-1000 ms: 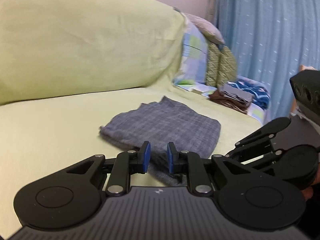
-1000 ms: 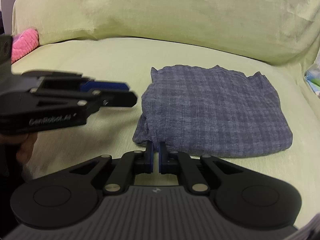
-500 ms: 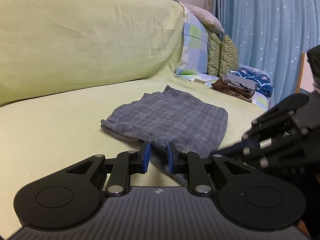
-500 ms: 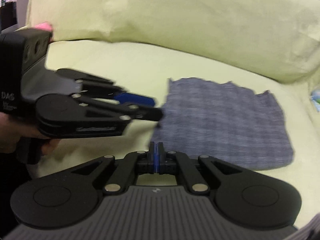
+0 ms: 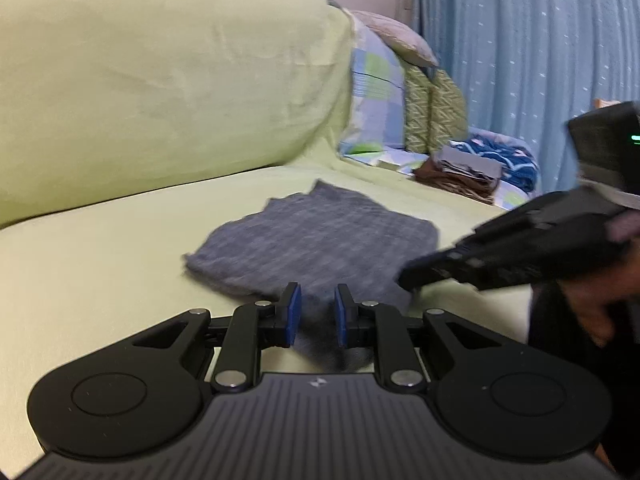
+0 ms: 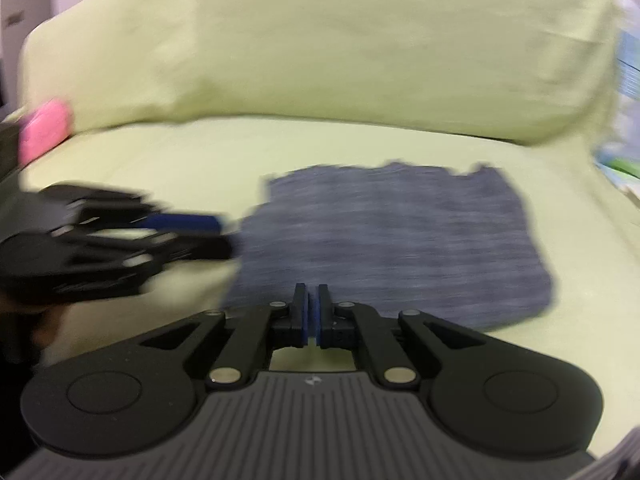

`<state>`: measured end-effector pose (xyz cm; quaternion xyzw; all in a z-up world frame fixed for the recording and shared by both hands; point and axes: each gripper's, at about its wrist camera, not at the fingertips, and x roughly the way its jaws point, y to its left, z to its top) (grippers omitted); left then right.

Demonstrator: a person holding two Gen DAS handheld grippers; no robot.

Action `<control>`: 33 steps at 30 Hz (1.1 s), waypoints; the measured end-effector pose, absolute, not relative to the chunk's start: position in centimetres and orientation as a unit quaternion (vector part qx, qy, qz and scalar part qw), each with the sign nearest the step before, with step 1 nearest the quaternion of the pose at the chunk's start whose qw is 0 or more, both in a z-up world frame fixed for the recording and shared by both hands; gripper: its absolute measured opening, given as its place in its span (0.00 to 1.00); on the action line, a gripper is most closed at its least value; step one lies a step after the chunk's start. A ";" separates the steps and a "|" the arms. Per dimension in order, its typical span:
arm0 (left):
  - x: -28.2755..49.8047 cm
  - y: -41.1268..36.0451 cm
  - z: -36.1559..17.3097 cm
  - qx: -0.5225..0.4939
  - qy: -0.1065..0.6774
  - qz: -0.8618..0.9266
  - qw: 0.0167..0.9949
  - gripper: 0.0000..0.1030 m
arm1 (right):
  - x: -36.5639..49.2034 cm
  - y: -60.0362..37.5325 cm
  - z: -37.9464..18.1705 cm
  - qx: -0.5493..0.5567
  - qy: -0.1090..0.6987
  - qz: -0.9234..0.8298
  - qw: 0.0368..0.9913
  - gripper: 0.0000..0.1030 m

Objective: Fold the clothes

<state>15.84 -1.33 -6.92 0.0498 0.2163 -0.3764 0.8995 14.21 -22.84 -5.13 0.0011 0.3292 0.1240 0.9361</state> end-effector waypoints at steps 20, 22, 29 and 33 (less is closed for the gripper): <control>16.5 -5.7 -7.1 0.136 0.290 -0.322 0.891 0.26 | 18.7 -36.1 -8.0 0.156 0.316 -0.006 0.936 0.00; 16.4 -5.8 -6.7 0.136 0.294 -0.314 0.893 0.26 | 18.3 -36.4 -7.9 0.162 0.305 -0.010 0.938 0.00; 16.3 -7.0 -5.7 0.135 0.281 -0.305 0.900 0.25 | 15.9 -35.6 -6.9 0.144 0.274 0.070 0.948 0.11; 17.3 -7.6 -6.8 0.140 0.305 -0.288 0.897 0.26 | 16.4 -34.5 -7.2 0.122 0.298 0.101 0.941 0.14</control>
